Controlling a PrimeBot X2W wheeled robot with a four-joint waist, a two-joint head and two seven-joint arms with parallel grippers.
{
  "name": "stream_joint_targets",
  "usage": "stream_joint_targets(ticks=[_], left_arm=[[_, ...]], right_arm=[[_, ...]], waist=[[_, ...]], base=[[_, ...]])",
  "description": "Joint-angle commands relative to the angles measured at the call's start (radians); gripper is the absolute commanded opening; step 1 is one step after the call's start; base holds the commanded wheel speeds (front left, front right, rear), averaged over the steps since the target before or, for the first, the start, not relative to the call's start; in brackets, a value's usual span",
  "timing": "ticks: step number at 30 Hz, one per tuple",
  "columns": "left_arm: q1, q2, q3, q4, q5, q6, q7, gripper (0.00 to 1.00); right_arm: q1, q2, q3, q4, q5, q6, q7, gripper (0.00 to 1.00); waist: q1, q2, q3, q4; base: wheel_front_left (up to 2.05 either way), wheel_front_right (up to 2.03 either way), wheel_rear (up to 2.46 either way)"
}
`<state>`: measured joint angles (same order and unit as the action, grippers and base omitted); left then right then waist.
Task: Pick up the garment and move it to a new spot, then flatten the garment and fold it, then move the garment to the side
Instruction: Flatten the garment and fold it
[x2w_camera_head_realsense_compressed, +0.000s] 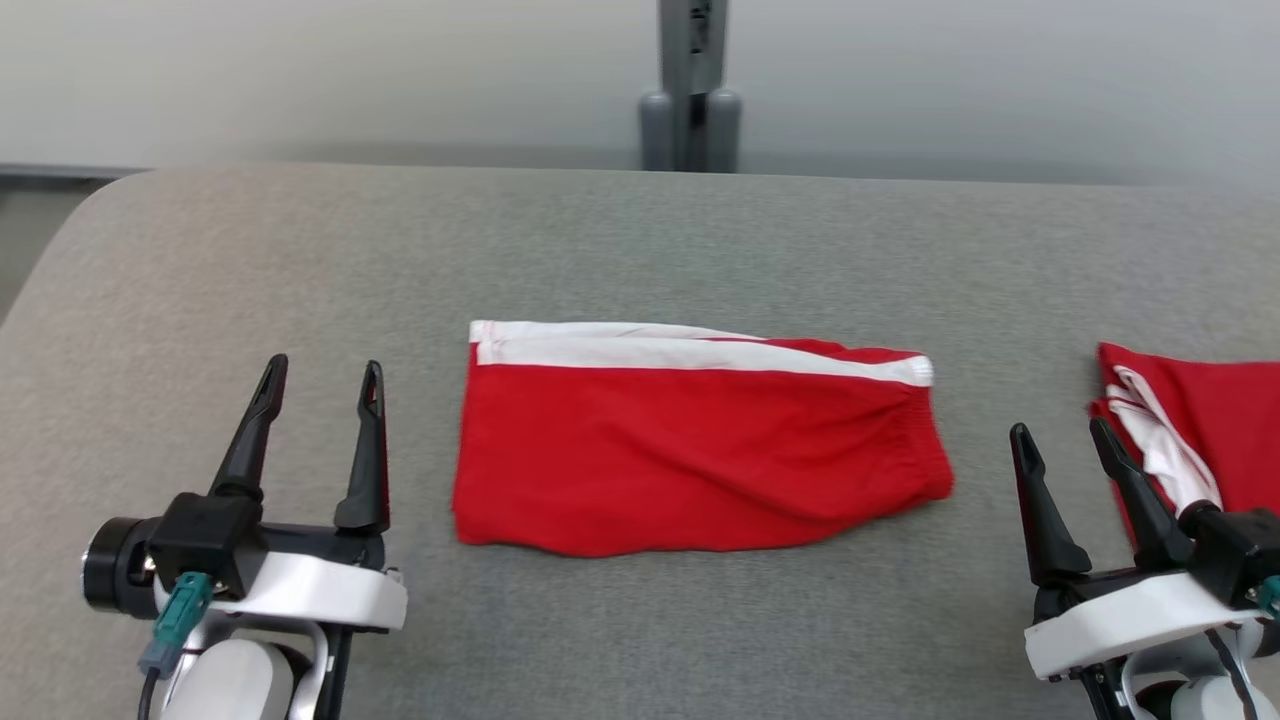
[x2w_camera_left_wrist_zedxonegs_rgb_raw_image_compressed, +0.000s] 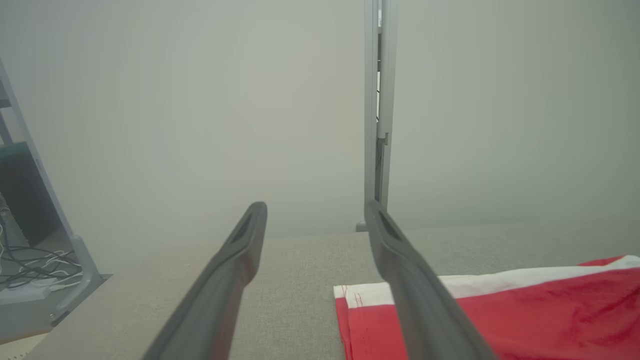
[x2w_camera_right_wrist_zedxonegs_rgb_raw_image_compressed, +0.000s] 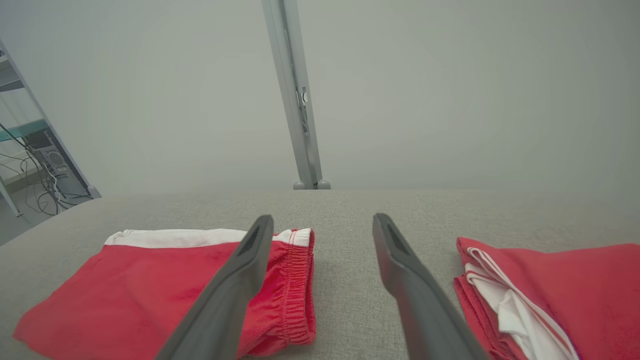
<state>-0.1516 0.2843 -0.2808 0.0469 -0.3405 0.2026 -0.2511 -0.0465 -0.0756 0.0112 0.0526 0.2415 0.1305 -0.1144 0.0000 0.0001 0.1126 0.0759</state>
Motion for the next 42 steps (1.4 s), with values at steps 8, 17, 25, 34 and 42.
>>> stream_joint_targets(ticks=[8,17,25,34,42], left_arm=[[-0.055,-0.034,-0.02,0.014,0.011,-0.024,-0.009,1.0],[-0.097,-0.08,-0.018,0.031,0.017,-0.059,-0.012,1.0],[-0.104,-0.106,0.013,0.031,0.04,-0.089,-0.012,1.0],[-0.084,-0.133,0.059,0.031,0.063,-0.117,-0.012,1.0],[-0.081,-0.144,0.082,0.027,0.086,-0.131,-0.012,1.0]], right_arm=[[-0.071,-0.027,-0.013,0.171,0.032,0.001,0.002,1.0],[-0.166,-0.038,-0.026,0.444,0.061,0.001,-0.04,1.0],[-0.228,-0.028,0.023,0.571,0.144,0.001,-0.071,1.0],[-0.245,-0.067,0.089,0.604,0.268,0.0,-0.11,0.0],[-0.191,-0.103,0.094,0.552,0.308,0.0,-0.128,0.0]], waist=[[0.0,-0.0001,0.042,0.167],[0.0,-0.0001,0.071,0.237],[0.0,-0.0001,0.08,0.245],[0.0,-0.0001,0.083,0.209],[0.0,-0.0001,0.085,0.148]], base=[[0.0,0.0,0.0],[0.0,0.0,0.0],[0.0,0.0,0.0],[0.0,0.0,0.0],[0.0,0.0,0.0]])
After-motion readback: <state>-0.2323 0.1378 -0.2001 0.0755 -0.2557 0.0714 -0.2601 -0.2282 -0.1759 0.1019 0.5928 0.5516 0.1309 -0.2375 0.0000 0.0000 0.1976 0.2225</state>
